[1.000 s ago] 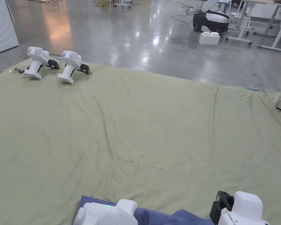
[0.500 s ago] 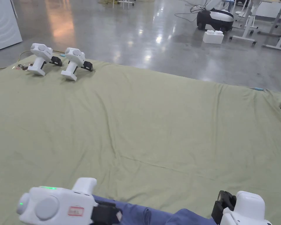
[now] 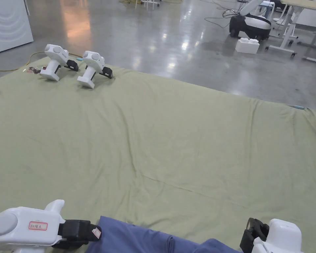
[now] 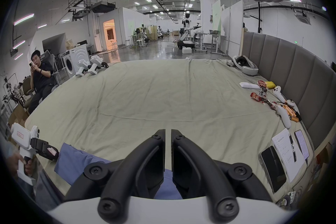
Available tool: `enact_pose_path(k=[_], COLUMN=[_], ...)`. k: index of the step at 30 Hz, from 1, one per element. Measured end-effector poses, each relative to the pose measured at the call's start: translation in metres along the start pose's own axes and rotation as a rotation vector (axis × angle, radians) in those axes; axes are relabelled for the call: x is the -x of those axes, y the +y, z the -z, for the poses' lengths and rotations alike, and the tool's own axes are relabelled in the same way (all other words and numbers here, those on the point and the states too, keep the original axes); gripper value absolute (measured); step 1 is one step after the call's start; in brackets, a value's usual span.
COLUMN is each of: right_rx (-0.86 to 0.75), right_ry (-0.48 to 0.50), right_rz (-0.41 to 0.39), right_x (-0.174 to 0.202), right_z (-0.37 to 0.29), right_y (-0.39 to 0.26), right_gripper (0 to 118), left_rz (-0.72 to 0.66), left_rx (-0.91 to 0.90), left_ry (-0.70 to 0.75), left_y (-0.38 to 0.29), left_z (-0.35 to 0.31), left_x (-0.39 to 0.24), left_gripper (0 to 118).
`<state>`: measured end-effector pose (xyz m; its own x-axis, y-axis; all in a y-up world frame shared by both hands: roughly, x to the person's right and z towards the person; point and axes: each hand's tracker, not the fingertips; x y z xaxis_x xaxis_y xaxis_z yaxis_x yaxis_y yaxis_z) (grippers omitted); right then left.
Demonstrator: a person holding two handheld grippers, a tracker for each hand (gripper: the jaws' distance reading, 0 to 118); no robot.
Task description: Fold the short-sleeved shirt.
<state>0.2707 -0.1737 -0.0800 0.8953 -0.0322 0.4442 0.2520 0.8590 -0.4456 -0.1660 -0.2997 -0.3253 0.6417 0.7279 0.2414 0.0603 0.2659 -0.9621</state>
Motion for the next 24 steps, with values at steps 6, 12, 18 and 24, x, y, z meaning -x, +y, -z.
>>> enact_pose_path(k=[6, 12, 18, 24], right_rx=[0.007, 0.012, -0.014, -0.027], right_ry=[0.002, -0.007, -0.013, -0.011], right_rz=[-0.014, -0.003, 0.010, 0.024], right_x=[0.002, -0.002, -0.011, -0.015], right_z=[-0.001, -0.002, -0.005, -0.003], right_y=[-0.002, -0.005, -0.002, 0.003], right_gripper=[8, 8, 8, 8], left_rz=[-0.182, -0.095, -0.012, 0.075], left_rx=[0.062, 0.047, 0.036, 0.019], left_ry=[-0.251, -0.116, -0.091, -0.033], left_y=[-0.007, -0.012, -0.013, 0.001], left_z=[0.029, 0.047, 0.030, -0.011], left_x=[0.020, -0.002, -0.021, -0.056], left_gripper=[71, 25, 20, 17])
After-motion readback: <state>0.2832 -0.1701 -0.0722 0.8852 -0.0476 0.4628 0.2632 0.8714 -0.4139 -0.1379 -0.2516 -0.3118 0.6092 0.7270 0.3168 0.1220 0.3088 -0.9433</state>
